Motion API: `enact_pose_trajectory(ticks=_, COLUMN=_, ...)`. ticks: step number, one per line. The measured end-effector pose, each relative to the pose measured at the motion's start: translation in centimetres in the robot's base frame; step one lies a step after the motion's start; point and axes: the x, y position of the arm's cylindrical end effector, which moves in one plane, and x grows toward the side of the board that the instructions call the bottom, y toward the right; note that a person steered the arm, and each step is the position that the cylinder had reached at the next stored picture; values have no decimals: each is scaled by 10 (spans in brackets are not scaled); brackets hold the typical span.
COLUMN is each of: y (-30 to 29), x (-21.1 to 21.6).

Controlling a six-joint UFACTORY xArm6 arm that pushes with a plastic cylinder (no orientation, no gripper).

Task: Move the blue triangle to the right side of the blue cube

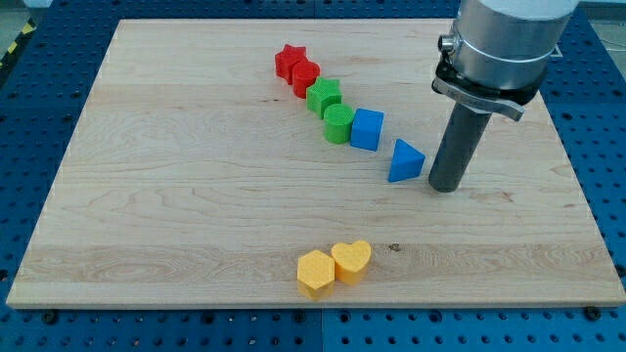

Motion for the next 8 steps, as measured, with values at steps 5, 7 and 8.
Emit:
enact_pose_trajectory(ticks=5, y=-83, x=-25)
enact_pose_trajectory(ticks=7, y=-11, x=-24)
enact_pose_trajectory(ticks=8, y=-21, x=-4)
